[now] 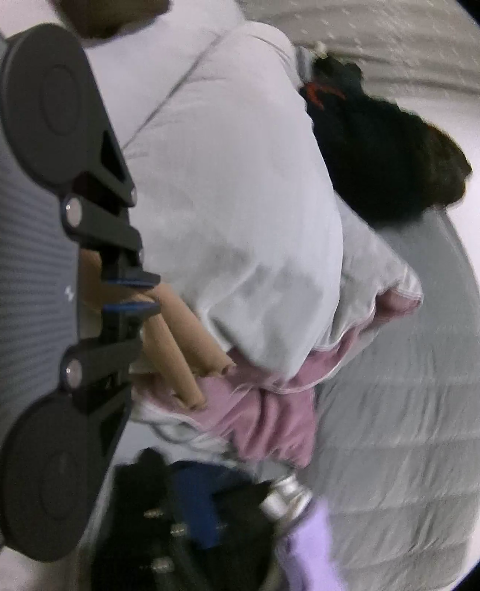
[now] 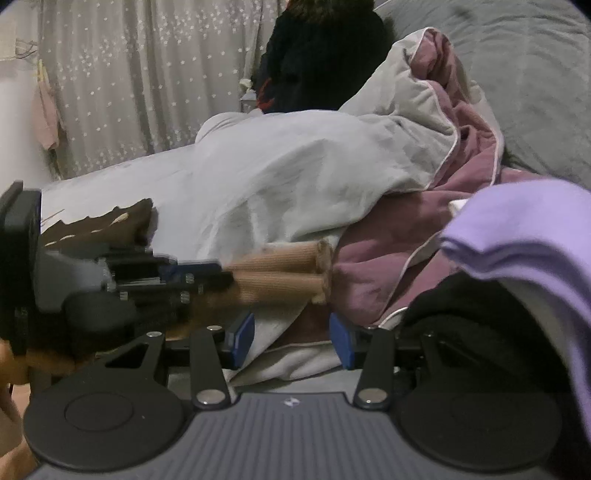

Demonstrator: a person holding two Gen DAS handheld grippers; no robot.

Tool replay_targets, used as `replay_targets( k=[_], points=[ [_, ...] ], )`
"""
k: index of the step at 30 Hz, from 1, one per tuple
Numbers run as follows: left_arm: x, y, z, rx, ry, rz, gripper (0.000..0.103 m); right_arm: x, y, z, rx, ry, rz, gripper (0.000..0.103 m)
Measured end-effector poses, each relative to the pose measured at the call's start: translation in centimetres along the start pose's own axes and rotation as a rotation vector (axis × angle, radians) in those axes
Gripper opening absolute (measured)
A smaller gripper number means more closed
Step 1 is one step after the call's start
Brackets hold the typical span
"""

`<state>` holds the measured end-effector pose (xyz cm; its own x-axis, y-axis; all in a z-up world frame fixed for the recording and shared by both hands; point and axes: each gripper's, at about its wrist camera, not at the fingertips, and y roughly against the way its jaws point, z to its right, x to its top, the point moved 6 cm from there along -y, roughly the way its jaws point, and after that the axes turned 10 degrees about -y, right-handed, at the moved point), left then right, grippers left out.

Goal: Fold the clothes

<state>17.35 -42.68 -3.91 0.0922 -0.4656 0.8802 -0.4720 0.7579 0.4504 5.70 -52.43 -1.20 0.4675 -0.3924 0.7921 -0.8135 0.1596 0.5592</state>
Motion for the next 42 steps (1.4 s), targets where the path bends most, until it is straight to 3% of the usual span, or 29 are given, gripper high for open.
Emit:
replay_targets(
  k=[2,7,13,19,22,25,28,32,39,42],
  points=[
    [-0.1,-0.2,-1.0,-0.029,0.098,0.002,0.009,-0.3,-0.6,-0.3,0.009,-0.002,-0.009,0.049],
    [-1.2,0.0,-3.2,-0.211,0.435,0.044,0.009,-1.1,-2.0,-0.6,0.038,-0.022,-0.036,0.049],
    [-2.9,0.9,-5.5,-0.382,0.743,0.134,0.008,-1.5,-2.8,-0.8,0.078,-0.065,-0.04,0.049],
    [-5.8,-1.1,-8.8,-0.248,0.984,0.07,0.012,-1.5,-3.4,-1.3,0.101,-0.107,-0.034,0.049],
    [-5.1,-0.5,-8.4,-0.187,0.877,0.062,0.019,-1.7,-3.9,-1.5,0.094,-0.103,-0.037,0.049],
    [-3.7,0.1,-7.2,-0.141,0.738,0.052,0.035,-1.6,-4.3,-1.3,0.09,-0.122,-0.04,0.049],
    [-2.2,1.4,-5.8,-0.111,0.583,0.071,0.042,-1.6,-4.4,-1.1,0.092,-0.142,-0.034,0.049],
    [-0.9,2.3,-3.7,-0.098,0.376,0.089,0.06,-1.4,-4.4,-0.6,0.081,-0.157,-0.026,0.049],
    [-0.2,1.8,0.1,-0.053,0.056,0.053,0.059,-1.3,-4.3,0.1,0.048,-0.162,-0.018,0.049],
    [-0.3,1.7,0.8,-0.025,-0.023,0.044,0.057,-1.2,-4.3,0.3,0.02,-0.15,-0.016,0.048]
  ],
)
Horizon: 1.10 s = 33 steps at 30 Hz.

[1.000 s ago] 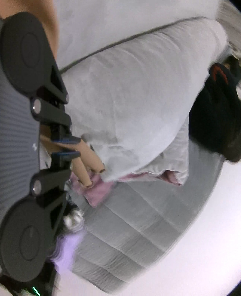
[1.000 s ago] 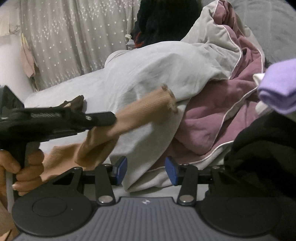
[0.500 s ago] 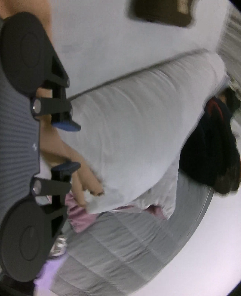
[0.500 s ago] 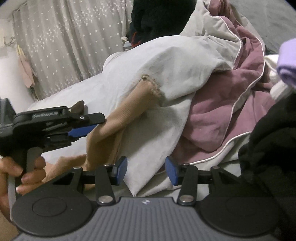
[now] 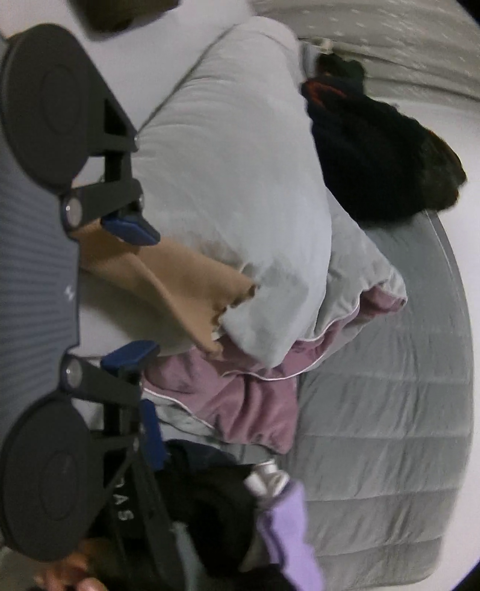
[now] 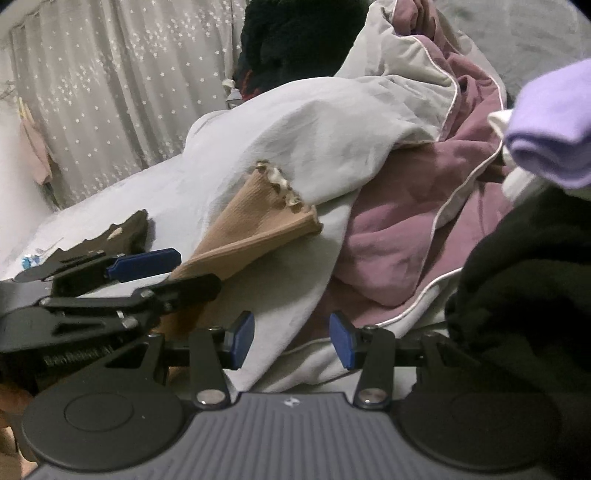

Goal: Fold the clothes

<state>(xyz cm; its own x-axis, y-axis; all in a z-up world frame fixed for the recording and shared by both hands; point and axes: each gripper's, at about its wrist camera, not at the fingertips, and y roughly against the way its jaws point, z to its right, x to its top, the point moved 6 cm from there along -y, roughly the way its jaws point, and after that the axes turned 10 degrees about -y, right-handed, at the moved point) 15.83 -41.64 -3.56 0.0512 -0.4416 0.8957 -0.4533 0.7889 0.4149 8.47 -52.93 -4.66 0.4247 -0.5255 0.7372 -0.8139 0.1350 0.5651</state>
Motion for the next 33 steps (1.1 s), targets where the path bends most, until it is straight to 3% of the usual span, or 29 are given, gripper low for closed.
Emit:
replay_targets(
  k=[7,11,16,18,21,27,29,33],
  points=[
    [0.5,-1.4,0.8,0.048,-0.078,-0.016,0.043,0.1,-0.1,0.8,-0.017,-0.015,-0.007,0.046],
    [1.0,-1.4,1.6,0.018,-0.1,0.007,0.008,0.1,-0.2,0.7,-0.013,-0.013,-0.005,0.046],
    [1.6,0.2,-1.0,0.008,0.12,0.109,0.003,0.2,-0.3,0.8,0.004,-0.031,0.007,0.046],
    [1.7,0.8,-2.4,-0.053,0.237,0.129,0.002,0.3,-0.3,0.9,0.019,-0.05,0.014,0.046],
    [1.9,2.4,-3.4,-0.126,0.319,0.174,0.002,0.7,0.0,1.0,0.065,-0.095,0.036,0.046],
    [2.6,6.4,-5.2,-0.254,0.445,0.291,0.002,1.7,2.0,0.4,0.238,-0.171,0.132,0.05],
    [3.0,7.5,-5.7,-0.278,0.476,0.321,0.002,2.0,3.1,0.1,0.295,-0.173,0.184,0.056],
    [3.8,8.6,-6.1,-0.31,0.511,0.356,0.002,2.5,4.7,-0.8,0.439,-0.179,0.265,0.056]
  ],
)
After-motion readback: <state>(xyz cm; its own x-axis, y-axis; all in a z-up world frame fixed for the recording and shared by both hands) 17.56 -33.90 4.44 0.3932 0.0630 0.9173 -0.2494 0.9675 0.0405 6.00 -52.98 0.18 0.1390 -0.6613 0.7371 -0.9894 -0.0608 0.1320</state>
